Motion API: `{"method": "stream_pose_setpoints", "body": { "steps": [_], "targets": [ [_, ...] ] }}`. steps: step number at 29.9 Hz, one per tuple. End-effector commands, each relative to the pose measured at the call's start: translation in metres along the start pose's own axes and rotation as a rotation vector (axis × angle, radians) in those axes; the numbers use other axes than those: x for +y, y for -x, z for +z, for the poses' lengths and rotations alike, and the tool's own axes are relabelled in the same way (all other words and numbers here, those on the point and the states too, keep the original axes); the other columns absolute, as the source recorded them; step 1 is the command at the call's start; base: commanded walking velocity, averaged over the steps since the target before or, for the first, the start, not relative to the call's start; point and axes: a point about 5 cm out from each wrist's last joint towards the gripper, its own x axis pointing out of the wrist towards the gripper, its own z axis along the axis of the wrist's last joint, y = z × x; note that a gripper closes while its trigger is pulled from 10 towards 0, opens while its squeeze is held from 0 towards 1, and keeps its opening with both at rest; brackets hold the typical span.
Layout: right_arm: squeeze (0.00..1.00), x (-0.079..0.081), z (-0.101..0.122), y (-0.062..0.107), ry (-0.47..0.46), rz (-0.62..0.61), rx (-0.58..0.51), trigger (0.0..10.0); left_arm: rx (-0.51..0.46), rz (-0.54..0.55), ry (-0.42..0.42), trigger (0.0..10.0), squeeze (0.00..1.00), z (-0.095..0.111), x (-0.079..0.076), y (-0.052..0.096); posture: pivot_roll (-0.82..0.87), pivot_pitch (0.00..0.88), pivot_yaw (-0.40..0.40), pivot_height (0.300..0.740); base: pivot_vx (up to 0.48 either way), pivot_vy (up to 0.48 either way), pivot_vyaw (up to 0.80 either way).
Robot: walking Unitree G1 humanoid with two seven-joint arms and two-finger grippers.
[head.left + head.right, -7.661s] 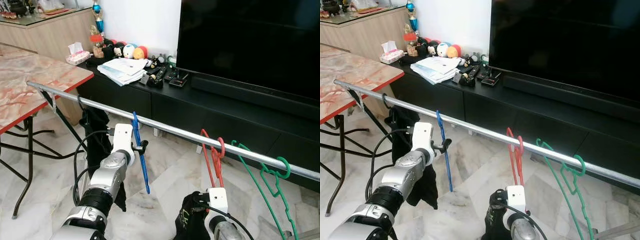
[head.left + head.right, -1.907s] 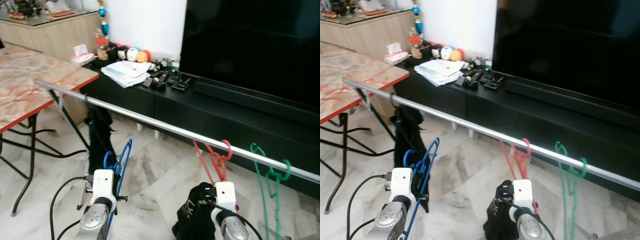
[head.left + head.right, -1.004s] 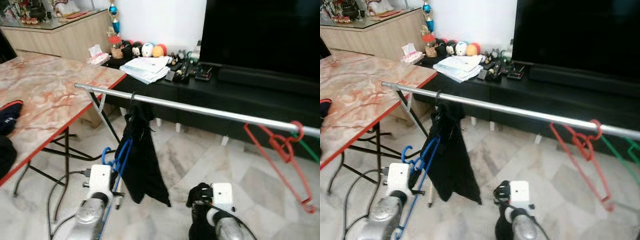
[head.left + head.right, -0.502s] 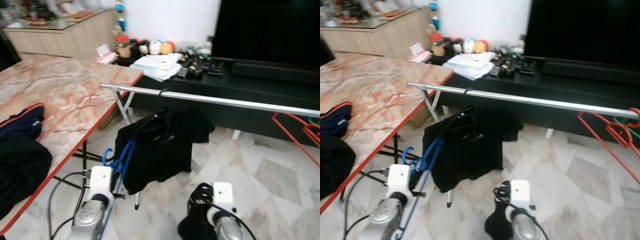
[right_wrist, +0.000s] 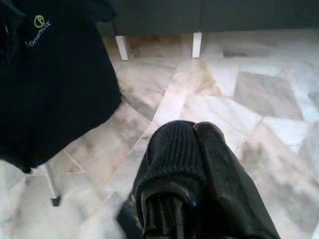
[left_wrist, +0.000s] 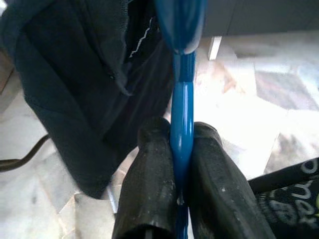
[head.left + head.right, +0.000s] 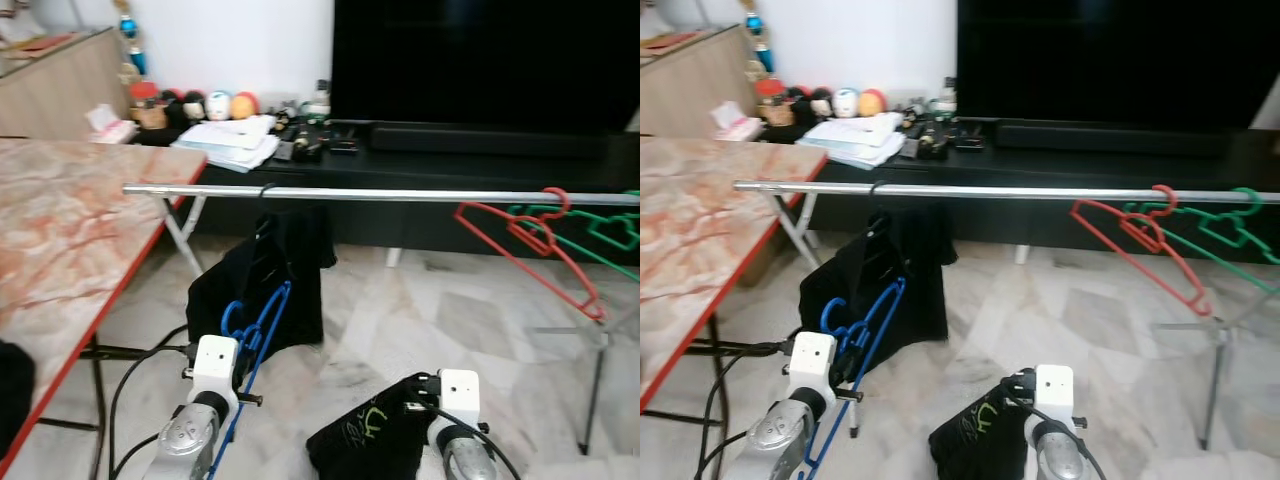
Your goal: Hang hanger
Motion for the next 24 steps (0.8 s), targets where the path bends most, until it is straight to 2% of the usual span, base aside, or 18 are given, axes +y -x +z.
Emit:
{"method": "stream_pose_setpoints", "body": {
  "steps": [1, 3, 19, 24],
  "targets": [
    [0.00, -0.0051, 0.0013, -0.0007, 0.002, -0.012, -0.007, 10.0, -0.015, -0.012, 0.008, 10.0, 0.00, 0.0037, -0.0030, -0.0011, -0.03, 0.055, 0.077, 0.740, 0.000, 0.000, -0.75],
    [0.00, -0.0048, 0.0011, -0.0010, 0.001, -0.013, -0.007, 10.0, -0.014, -0.013, 0.006, 10.0, 0.00, 0.0037, -0.0030, -0.0010, -0.03, 0.055, 0.077, 0.740, 0.000, 0.000, -0.75],
    [0.00, -0.0076, 0.0027, -0.0018, -0.001, -0.034, -0.023, 10.0, -0.009, -0.013, 0.005, 10.0, 0.00, 0.0034, -0.0017, 0.0015, -0.02, 0.067, 0.078, 0.740, 0.000, 0.000, 0.00],
    [0.00, -0.0102, 0.0060, -0.0028, -0.019, -0.051, -0.045, 10.0, -0.009, -0.009, 0.007, 10.0, 0.00, 0.0036, -0.0013, 0.0022, -0.02, 0.071, 0.077, 0.740, -0.302, 0.000, 0.00]
  ]
}}
